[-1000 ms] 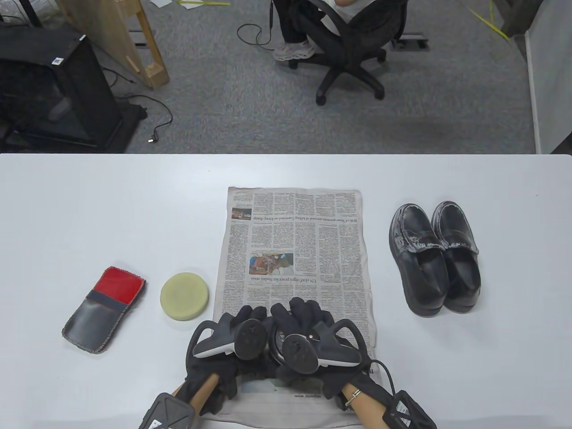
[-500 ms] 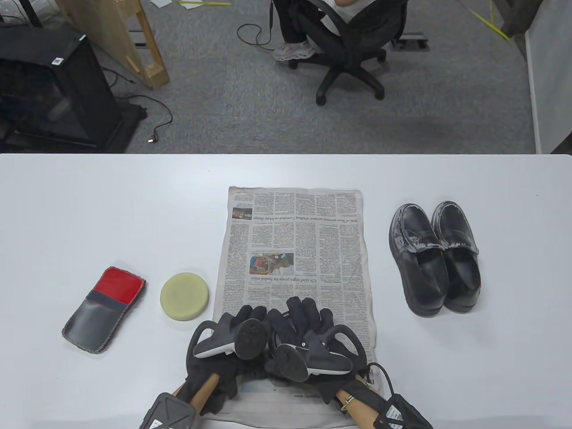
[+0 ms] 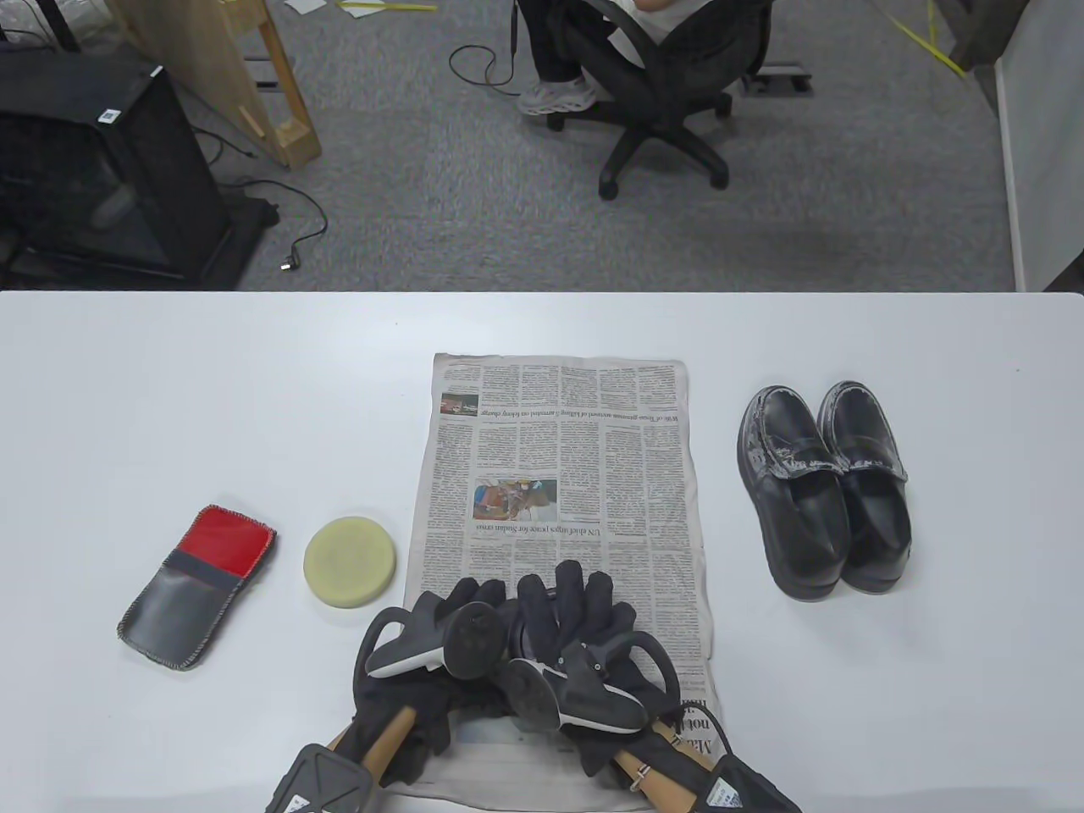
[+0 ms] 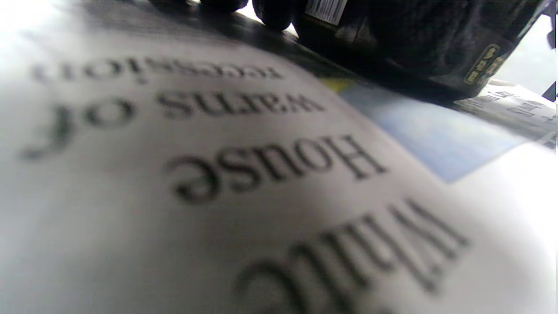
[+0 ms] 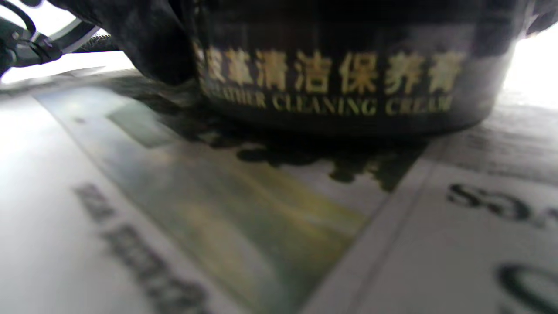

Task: Dip and apply leather care cream with polishing sponge on shoes

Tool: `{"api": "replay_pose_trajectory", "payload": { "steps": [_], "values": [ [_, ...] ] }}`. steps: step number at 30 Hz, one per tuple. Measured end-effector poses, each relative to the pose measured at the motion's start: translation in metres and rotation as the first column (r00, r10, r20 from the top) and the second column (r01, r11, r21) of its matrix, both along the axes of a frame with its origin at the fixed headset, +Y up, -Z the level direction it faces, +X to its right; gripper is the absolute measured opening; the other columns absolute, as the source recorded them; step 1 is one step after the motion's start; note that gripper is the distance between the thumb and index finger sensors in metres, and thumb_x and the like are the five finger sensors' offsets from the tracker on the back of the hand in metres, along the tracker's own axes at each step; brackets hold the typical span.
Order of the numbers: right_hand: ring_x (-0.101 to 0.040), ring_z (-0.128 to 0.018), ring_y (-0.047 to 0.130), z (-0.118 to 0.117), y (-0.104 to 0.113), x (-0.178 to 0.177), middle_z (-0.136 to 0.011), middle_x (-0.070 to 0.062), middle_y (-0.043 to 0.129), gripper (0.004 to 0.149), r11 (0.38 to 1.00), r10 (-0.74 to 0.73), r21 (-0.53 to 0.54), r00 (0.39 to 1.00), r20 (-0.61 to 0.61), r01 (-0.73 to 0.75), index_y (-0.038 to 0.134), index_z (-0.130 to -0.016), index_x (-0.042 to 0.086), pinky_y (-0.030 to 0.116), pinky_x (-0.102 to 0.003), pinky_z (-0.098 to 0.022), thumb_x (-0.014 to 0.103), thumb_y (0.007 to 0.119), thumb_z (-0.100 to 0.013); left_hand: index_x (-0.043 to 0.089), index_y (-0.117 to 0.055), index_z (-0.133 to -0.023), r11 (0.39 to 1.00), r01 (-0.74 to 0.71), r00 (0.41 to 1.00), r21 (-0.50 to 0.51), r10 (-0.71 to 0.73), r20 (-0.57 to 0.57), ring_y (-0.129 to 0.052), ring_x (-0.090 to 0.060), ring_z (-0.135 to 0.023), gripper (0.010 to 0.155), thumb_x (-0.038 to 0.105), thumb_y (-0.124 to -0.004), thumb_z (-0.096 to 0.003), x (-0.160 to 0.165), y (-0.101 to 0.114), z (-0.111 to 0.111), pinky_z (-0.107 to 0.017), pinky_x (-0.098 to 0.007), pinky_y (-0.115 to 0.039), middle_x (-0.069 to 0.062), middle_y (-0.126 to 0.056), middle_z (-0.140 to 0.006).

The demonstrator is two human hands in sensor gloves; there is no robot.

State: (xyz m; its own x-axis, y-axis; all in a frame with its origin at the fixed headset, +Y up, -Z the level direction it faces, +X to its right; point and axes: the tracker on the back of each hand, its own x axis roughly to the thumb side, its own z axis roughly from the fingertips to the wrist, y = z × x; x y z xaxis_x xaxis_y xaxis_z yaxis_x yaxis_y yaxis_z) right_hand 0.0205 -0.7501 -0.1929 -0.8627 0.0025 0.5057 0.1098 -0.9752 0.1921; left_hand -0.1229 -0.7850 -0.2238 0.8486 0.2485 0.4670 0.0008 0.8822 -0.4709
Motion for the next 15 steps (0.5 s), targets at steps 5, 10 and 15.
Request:
{"api": "replay_pose_trajectory", "payload": {
  "steps": [5,10,15],
  "values": [
    [-0.075,-0.094,0.014,-0.008,0.020,0.023,-0.113,-0.044,0.009,0.097,0.973,-0.095,-0.218,0.993,-0.072,0.077,0.016,-0.119,0.007,0.043,-0.077,-0.064,0.063,0.062,-0.053,0.013,-0.033,-0.120,1.000,0.007,1.000,-0.004,-0.007,0.009,-0.026,-0.052,-0.105,0.101,0.061,-0.076,-0.0430,0.000,0.000,-0.001,-0.067,-0.069,-0.036,-0.023,-0.023,-0.124],
    [-0.073,-0.098,0.031,-0.003,0.019,0.014,-0.115,-0.042,0.019,0.094,0.995,0.029,-0.092,0.997,-0.068,-0.036,0.020,-0.118,0.012,0.056,-0.070,-0.067,0.063,0.062,-0.052,0.012,-0.035,-0.120,1.000,0.002,1.000,-0.003,-0.002,0.000,-0.027,-0.053,-0.105,0.101,0.059,-0.078,-0.0422,0.001,0.001,-0.001,-0.067,-0.070,-0.037,-0.024,-0.024,-0.124],
    [-0.080,-0.087,0.053,0.006,0.017,-0.003,-0.107,-0.054,0.034,0.093,0.987,0.156,0.045,0.987,-0.030,-0.155,0.023,-0.119,0.000,0.073,-0.070,-0.056,0.064,0.047,-0.057,0.012,-0.036,-0.119,1.000,0.003,1.000,0.004,-0.003,-0.010,-0.028,-0.052,-0.105,0.100,0.058,-0.078,-0.0409,0.002,0.001,-0.001,-0.067,-0.070,-0.038,-0.024,-0.025,-0.124]
  ]
}}
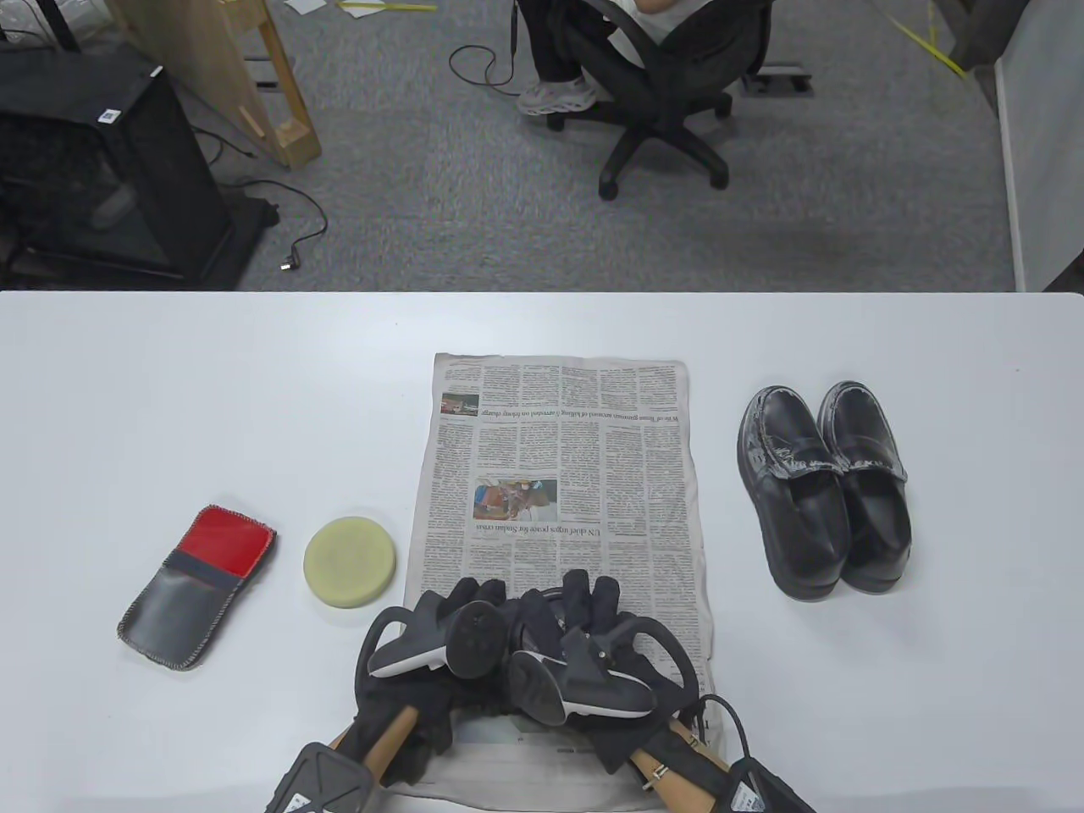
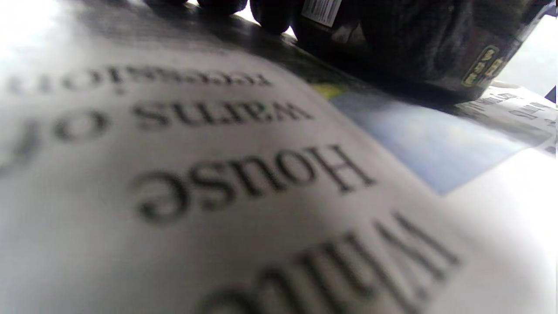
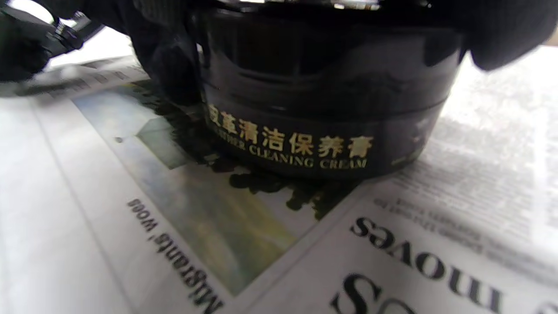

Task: Dip and apply leather care cream with polishing sponge on shoes

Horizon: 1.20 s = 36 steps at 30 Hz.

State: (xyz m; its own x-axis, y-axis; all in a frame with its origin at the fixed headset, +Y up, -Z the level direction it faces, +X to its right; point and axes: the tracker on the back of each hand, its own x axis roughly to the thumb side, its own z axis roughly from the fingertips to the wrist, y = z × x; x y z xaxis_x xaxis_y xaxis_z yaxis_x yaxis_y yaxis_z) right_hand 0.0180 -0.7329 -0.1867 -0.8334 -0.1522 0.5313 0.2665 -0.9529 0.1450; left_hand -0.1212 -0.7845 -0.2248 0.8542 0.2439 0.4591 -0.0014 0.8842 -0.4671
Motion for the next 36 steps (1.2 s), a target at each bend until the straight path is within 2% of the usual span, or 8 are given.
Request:
{"api": "replay_pose_trajectory", "payload": {
  "steps": [4,6,11,14,22,27,32,36],
  "values": [
    [-0.074,-0.074,0.078,0.005,-0.004,-0.009,-0.101,-0.053,0.056,0.095,0.975,0.055,0.213,0.997,0.059,-0.066,0.038,-0.118,-0.006,0.090,-0.056,-0.034,0.068,0.034,-0.057,0.011,-0.036,-0.119,1.000,0.006,1.000,0.009,-0.006,0.000,-0.029,-0.053,-0.105,0.101,0.058,-0.078,-0.0408,0.001,0.000,0.001,-0.067,-0.071,-0.038,-0.024,-0.026,-0.124],
    [-0.072,-0.075,0.078,0.001,0.001,-0.006,-0.102,-0.052,0.053,0.097,0.990,0.038,0.132,0.997,0.074,-0.048,0.035,-0.118,-0.004,0.089,-0.054,-0.036,0.070,0.035,-0.056,0.012,-0.036,-0.119,1.000,0.013,1.000,0.013,-0.013,0.005,-0.029,-0.052,-0.105,0.101,0.058,-0.078,-0.0409,0.001,0.000,0.000,-0.067,-0.070,-0.038,-0.024,-0.026,-0.124],
    [-0.078,-0.088,0.061,-0.007,0.008,0.009,-0.109,-0.054,0.033,0.107,0.994,-0.017,-0.104,1.000,-0.002,0.017,0.023,-0.118,-0.005,0.080,-0.062,-0.054,0.069,0.060,-0.049,0.012,-0.035,-0.119,1.000,0.017,1.000,0.011,-0.017,0.008,-0.029,-0.053,-0.105,0.101,0.058,-0.078,-0.0411,0.001,0.000,0.000,-0.067,-0.070,-0.038,-0.024,-0.025,-0.124],
    [-0.074,-0.089,0.063,-0.007,0.008,0.013,-0.111,-0.051,0.035,0.107,0.997,-0.019,-0.079,1.000,0.001,0.019,0.023,-0.118,0.000,0.076,-0.060,-0.059,0.070,0.061,-0.047,0.011,-0.036,-0.119,1.000,0.014,1.000,0.014,-0.014,0.007,-0.029,-0.053,-0.105,0.101,0.058,-0.078,-0.0409,0.002,0.000,0.001,-0.067,-0.071,-0.038,-0.025,-0.025,-0.124],
    [-0.071,-0.064,0.086,0.001,0.005,-0.004,-0.100,-0.058,0.051,0.105,0.995,0.078,0.053,0.994,0.082,-0.083,0.031,-0.117,-0.012,0.088,-0.052,-0.041,0.072,0.042,-0.055,0.010,-0.033,-0.120,0.999,0.041,0.999,0.000,-0.041,0.032,-0.027,-0.054,-0.105,0.099,0.057,-0.076,-0.0434,0.003,0.000,0.000,-0.067,-0.071,-0.038,-0.025,-0.023,-0.123],
    [-0.069,-0.061,0.088,-0.002,0.007,-0.005,-0.099,-0.057,0.052,0.104,0.996,0.070,0.048,0.990,0.126,-0.076,0.032,-0.117,-0.013,0.089,-0.049,-0.037,0.072,0.036,-0.056,0.010,-0.033,-0.120,0.999,0.046,0.998,0.005,-0.047,0.036,-0.028,-0.054,-0.105,0.099,0.057,-0.075,-0.0439,0.004,0.001,0.000,-0.067,-0.071,-0.038,-0.025,-0.023,-0.123],
    [-0.072,-0.088,0.066,-0.006,0.011,0.010,-0.109,-0.054,0.035,0.100,0.995,-0.015,-0.093,0.993,0.120,0.027,0.019,-0.119,-0.007,0.074,-0.061,-0.059,0.069,0.038,-0.057,0.009,-0.031,-0.120,0.998,0.063,0.996,0.002,-0.063,0.068,-0.028,-0.055,-0.105,0.100,0.057,-0.077,-0.0454,0.003,0.002,-0.001,-0.069,-0.072,-0.038,-0.027,-0.022,-0.124],
    [-0.066,-0.104,0.023,-0.014,0.022,0.051,-0.118,-0.037,0.016,0.091,0.978,-0.150,-0.131,0.982,0.119,0.165,0.017,-0.120,0.004,0.040,-0.069,-0.072,0.064,0.044,-0.057,0.008,-0.036,-0.120,0.998,0.056,0.996,-0.008,-0.056,0.071,-0.037,-0.055,-0.106,0.100,0.058,-0.078,-0.0439,-0.007,0.015,-0.004,-0.071,-0.070,-0.046,-0.028,-0.030,-0.124]
  ]
}}
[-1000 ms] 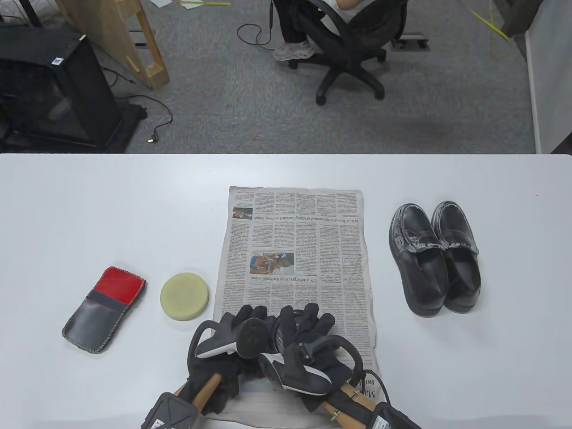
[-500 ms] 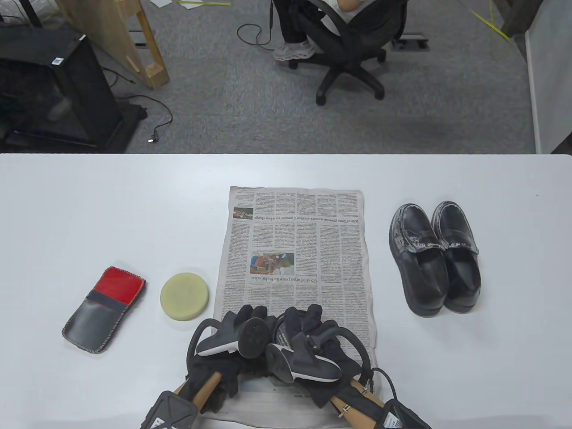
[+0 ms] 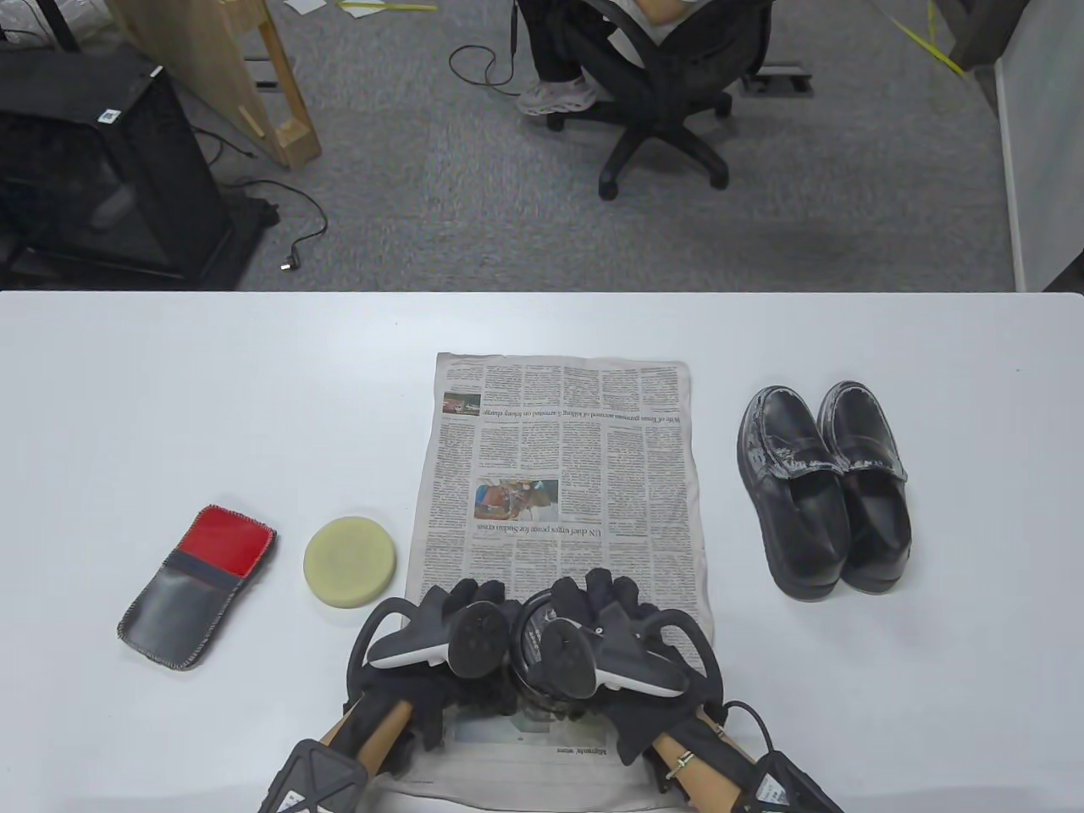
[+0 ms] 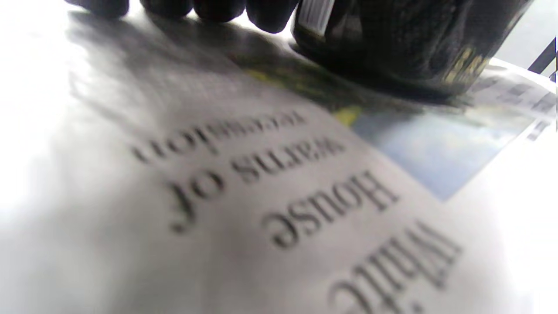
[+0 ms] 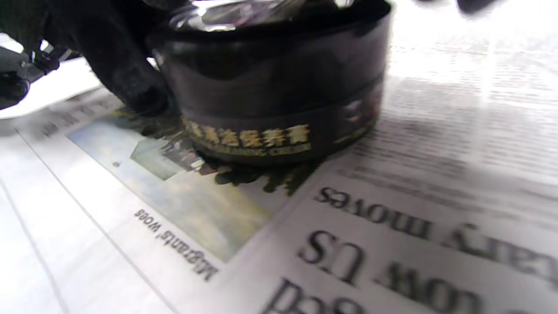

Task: Dip and apply leather care cream with polishing sponge on shoes

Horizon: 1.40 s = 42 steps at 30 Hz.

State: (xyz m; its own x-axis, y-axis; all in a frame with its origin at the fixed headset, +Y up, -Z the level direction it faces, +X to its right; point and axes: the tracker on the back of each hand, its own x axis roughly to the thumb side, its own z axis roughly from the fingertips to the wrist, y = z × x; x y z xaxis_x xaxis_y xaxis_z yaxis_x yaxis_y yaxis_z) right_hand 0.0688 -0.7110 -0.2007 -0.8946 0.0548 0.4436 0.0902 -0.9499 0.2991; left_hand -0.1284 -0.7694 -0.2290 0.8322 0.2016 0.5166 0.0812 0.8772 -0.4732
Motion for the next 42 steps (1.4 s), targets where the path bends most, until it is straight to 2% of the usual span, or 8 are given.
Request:
{"api": "replay_pose_trajectory", "payload": {
  "steps": [4,9,15,18,26,30,36,42],
  "values": [
    [-0.058,-0.107,0.030,0.007,0.012,0.044,-0.120,-0.030,0.026,0.088,0.960,-0.028,0.278,0.999,0.032,0.018,0.025,-0.120,0.006,0.039,-0.063,-0.073,0.063,0.046,-0.056,0.006,-0.038,-0.121,0.996,-0.032,0.995,0.080,0.039,-0.088,-0.041,-0.057,-0.106,0.099,0.061,-0.074,-0.0469,-0.019,0.026,-0.002,-0.071,-0.070,-0.050,-0.031,-0.034,-0.124],
    [-0.054,-0.108,0.034,0.008,-0.004,0.078,-0.121,-0.028,0.029,0.087,0.962,-0.138,0.247,0.988,0.069,0.117,0.026,-0.119,0.007,0.040,-0.060,-0.073,0.063,0.047,-0.056,0.000,-0.026,-0.121,0.955,-0.225,0.970,0.194,0.238,-0.046,-0.041,-0.066,-0.102,0.110,0.071,-0.066,-0.0483,0.006,0.052,0.015,-0.066,-0.075,-0.054,-0.041,-0.027,-0.122],
    [-0.058,-0.106,0.035,0.005,-0.006,0.093,-0.120,-0.029,0.030,0.086,0.952,-0.152,0.285,0.981,0.119,0.113,0.027,-0.119,0.007,0.042,-0.064,-0.073,0.061,0.049,-0.056,-0.003,0.004,-0.115,0.964,0.218,0.966,0.150,-0.235,0.106,-0.031,-0.082,-0.092,0.123,0.081,-0.055,-0.0463,0.093,0.032,0.028,-0.057,-0.082,-0.062,-0.054,-0.004,-0.113],
    [-0.058,-0.106,0.038,0.008,-0.001,0.094,-0.120,-0.029,0.033,0.087,0.944,-0.164,0.304,0.981,0.106,0.125,0.028,-0.119,0.007,0.045,-0.067,-0.071,0.062,0.049,-0.055,-0.004,0.004,-0.113,0.939,0.304,0.943,0.160,-0.321,0.092,-0.034,-0.086,-0.087,0.125,0.079,-0.060,-0.0459,0.110,0.022,0.026,-0.054,-0.083,-0.064,-0.060,-0.006,-0.109],
    [-0.059,-0.107,0.038,0.009,0.000,0.094,-0.121,-0.028,0.034,0.087,0.937,-0.161,0.328,0.982,0.098,0.121,0.028,-0.119,0.008,0.045,-0.069,-0.072,0.062,0.049,-0.055,-0.003,-0.006,-0.118,0.969,0.133,0.986,0.209,-0.151,0.073,-0.051,-0.084,-0.085,0.123,0.074,-0.071,-0.0487,0.107,0.020,0.016,-0.059,-0.084,-0.057,-0.065,-0.022,-0.107],
    [-0.059,-0.107,0.036,0.009,0.000,0.094,-0.121,-0.029,0.032,0.087,0.931,-0.149,0.348,0.984,0.098,0.106,0.027,-0.120,0.008,0.044,-0.069,-0.072,0.062,0.049,-0.055,-0.004,-0.008,-0.119,0.986,0.006,1.000,0.168,-0.010,0.021,-0.050,-0.084,-0.084,0.123,0.075,-0.071,-0.0482,0.085,0.035,-0.005,-0.058,-0.085,-0.056,-0.067,-0.026,-0.105],
    [-0.059,-0.107,0.036,0.006,-0.004,0.096,-0.121,-0.029,0.032,0.087,0.934,-0.115,0.354,0.983,0.145,0.057,0.027,-0.119,0.008,0.045,-0.069,-0.072,0.062,0.050,-0.055,-0.002,-0.011,-0.120,0.945,0.012,0.959,0.326,0.082,-0.272,-0.048,-0.084,-0.086,0.122,0.074,-0.072,-0.0480,-0.007,0.084,-0.054,-0.060,-0.085,-0.054,-0.066,-0.026,-0.107],
    [-0.059,-0.107,0.037,0.000,-0.012,0.099,-0.120,-0.029,0.032,0.086,0.941,-0.070,0.338,0.976,0.206,-0.003,0.027,-0.119,0.008,0.045,-0.069,-0.072,0.061,0.050,-0.055,0.002,-0.011,-0.121,0.908,0.228,0.774,0.352,0.050,-0.631,-0.047,-0.081,-0.090,0.122,0.075,-0.073,-0.0468,-0.111,0.080,-0.108,-0.064,-0.084,-0.053,-0.062,-0.025,-0.110]
  ]
}}
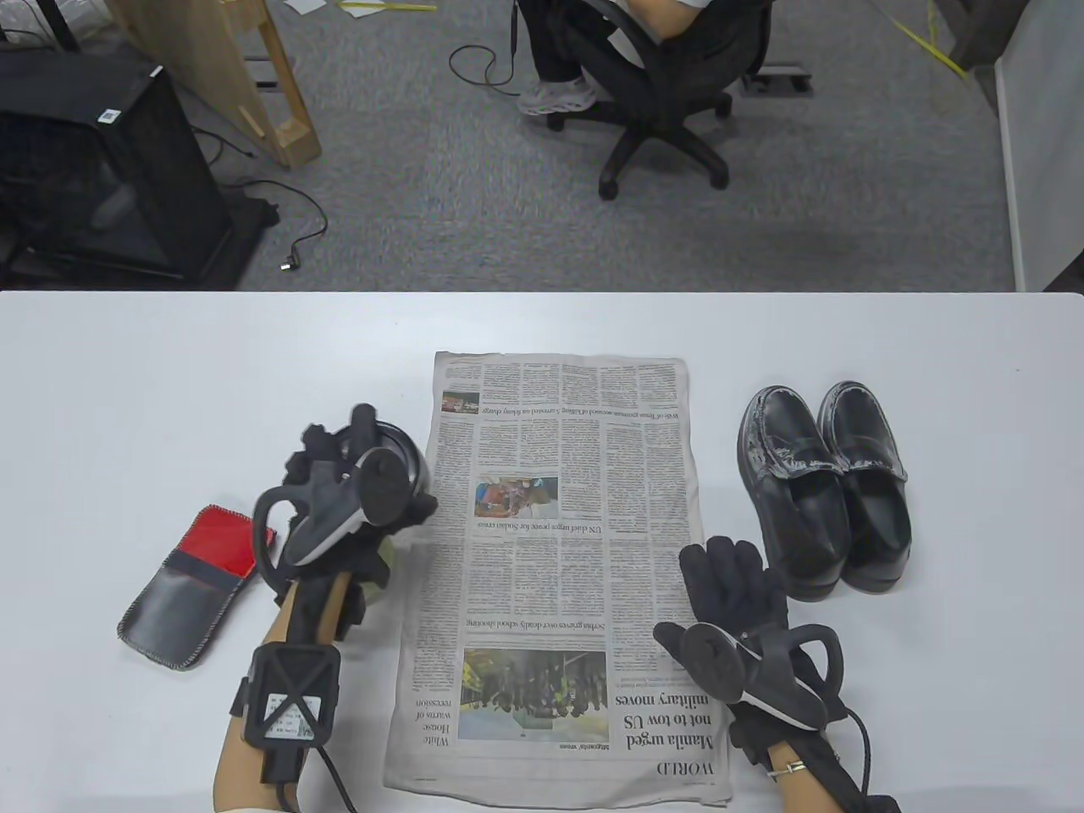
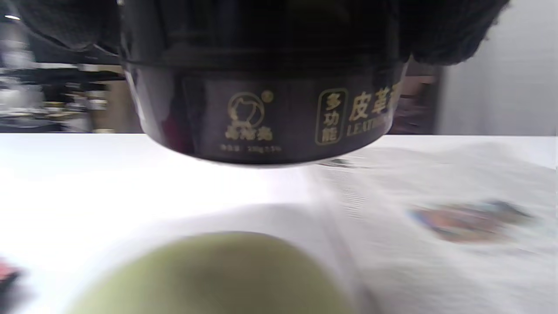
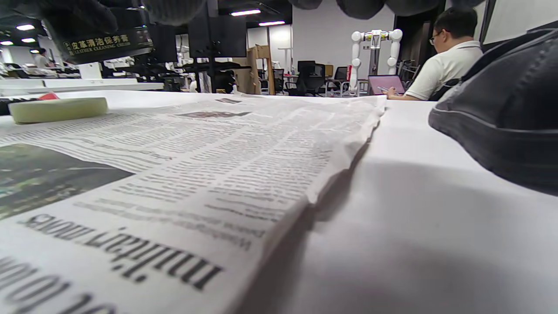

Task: Dip and apply leather care cream with polishing sponge on shoes

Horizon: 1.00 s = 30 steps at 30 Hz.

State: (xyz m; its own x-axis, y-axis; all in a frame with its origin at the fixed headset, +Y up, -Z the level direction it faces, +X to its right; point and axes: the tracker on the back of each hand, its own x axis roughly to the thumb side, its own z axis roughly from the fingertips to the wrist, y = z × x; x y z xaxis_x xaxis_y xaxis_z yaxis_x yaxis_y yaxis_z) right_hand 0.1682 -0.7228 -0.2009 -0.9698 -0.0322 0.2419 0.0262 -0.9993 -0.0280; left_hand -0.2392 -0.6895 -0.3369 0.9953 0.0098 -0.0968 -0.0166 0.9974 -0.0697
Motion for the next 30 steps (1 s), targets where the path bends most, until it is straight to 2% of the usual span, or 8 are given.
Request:
{"api": "replay_pose_trajectory", "payload": {
  "steps": [4,7,12,16,21,25,27,30],
  "values": [
    [-0.059,-0.107,0.037,-0.003,-0.002,-0.001,-0.120,-0.029,0.032,0.086,1.000,0.003,-0.008,1.000,0.016,-0.003,0.027,-0.119,0.008,0.045,-0.069,-0.072,0.061,0.050,-0.055,0.003,-0.011,-0.122,0.998,-0.044,0.994,-0.045,0.039,-0.106,-0.047,-0.080,-0.092,0.122,0.076,-0.073,-0.0459,-0.031,-0.023,-0.024,-0.066,-0.082,-0.053,-0.061,-0.027,-0.112],
    [-0.058,-0.107,0.037,-0.003,-0.003,-0.002,-0.120,-0.029,0.032,0.086,1.000,0.011,-0.007,1.000,0.015,-0.011,0.027,-0.119,0.008,0.045,-0.069,-0.072,0.061,0.050,-0.055,0.003,-0.011,-0.122,0.993,-0.078,0.986,-0.087,0.064,-0.154,-0.046,-0.079,-0.093,0.122,0.076,-0.073,-0.0456,-0.039,-0.039,-0.036,-0.067,-0.082,-0.053,-0.060,-0.027,-0.112],
    [-0.058,-0.107,0.038,-0.003,-0.006,-0.002,-0.120,-0.029,0.032,0.085,0.999,0.026,-0.024,1.000,0.012,-0.026,0.027,-0.119,0.008,0.046,-0.068,-0.072,0.060,0.050,-0.055,0.002,-0.015,-0.122,0.987,-0.101,0.981,-0.122,0.078,-0.178,-0.047,-0.077,-0.095,0.121,0.074,-0.074,-0.0453,-0.040,-0.057,-0.044,-0.069,-0.080,-0.053,-0.056,-0.032,-0.115],
    [-0.058,-0.106,0.039,-0.004,-0.011,-0.004,-0.120,-0.029,0.033,0.085,0.998,0.040,-0.045,0.999,0.002,-0.039,0.027,-0.119,0.008,0.047,-0.068,-0.072,0.060,0.050,-0.055,0.002,-0.017,-0.122,0.986,-0.009,0.989,-0.167,-0.016,-0.150,-0.042,-0.073,-0.102,0.118,0.072,-0.074,-0.0462,-0.033,-0.054,-0.040,-0.068,-0.081,-0.049,-0.052,-0.028,-0.119],
    [-0.058,-0.106,0.039,-0.002,-0.013,-0.006,-0.120,-0.029,0.032,0.086,0.998,0.023,-0.049,0.999,-0.023,-0.024,0.026,-0.119,0.007,0.047,-0.068,-0.072,0.060,0.050,-0.056,0.002,-0.018,-0.121,0.993,-0.111,0.990,-0.036,0.108,-0.089,-0.028,-0.071,-0.103,0.109,0.069,-0.068,-0.0514,-0.023,-0.033,-0.018,-0.068,-0.081,-0.041,-0.046,-0.019,-0.121],
    [-0.058,-0.107,0.038,-0.001,-0.014,-0.006,-0.120,-0.028,0.032,0.085,0.999,0.004,-0.050,0.999,-0.040,-0.006,0.026,-0.119,0.008,0.047,-0.068,-0.072,0.060,0.050,-0.056,0.004,-0.016,-0.121,0.959,-0.284,0.952,0.015,0.280,0.121,-0.025,-0.067,-0.105,0.103,0.067,-0.064,-0.0548,-0.001,-0.017,0.017,-0.071,-0.078,-0.039,-0.040,-0.018,-0.123],
    [-0.058,-0.107,0.038,0.000,-0.013,-0.006,-0.120,-0.028,0.032,0.085,0.999,-0.010,-0.044,0.999,-0.050,0.008,0.026,-0.119,0.008,0.047,-0.068,-0.072,0.060,0.050,-0.056,0.006,-0.017,-0.122,0.945,-0.327,0.923,0.028,0.313,0.225,-0.026,-0.065,-0.107,0.101,0.067,-0.063,-0.0554,0.014,-0.015,0.038,-0.072,-0.077,-0.039,-0.038,-0.020,-0.124],
    [-0.058,-0.107,0.038,0.002,-0.011,-0.006,-0.120,-0.028,0.032,0.085,0.999,-0.038,-0.032,0.997,-0.068,0.036,0.026,-0.119,0.008,0.047,-0.068,-0.072,0.060,0.050,-0.056,0.010,-0.017,-0.122,0.949,-0.316,0.874,-0.021,0.299,0.382,-0.028,-0.060,-0.110,0.099,0.067,-0.062,-0.0548,0.041,-0.018,0.072,-0.074,-0.075,-0.041,-0.032,-0.020,-0.126]
  ]
}}
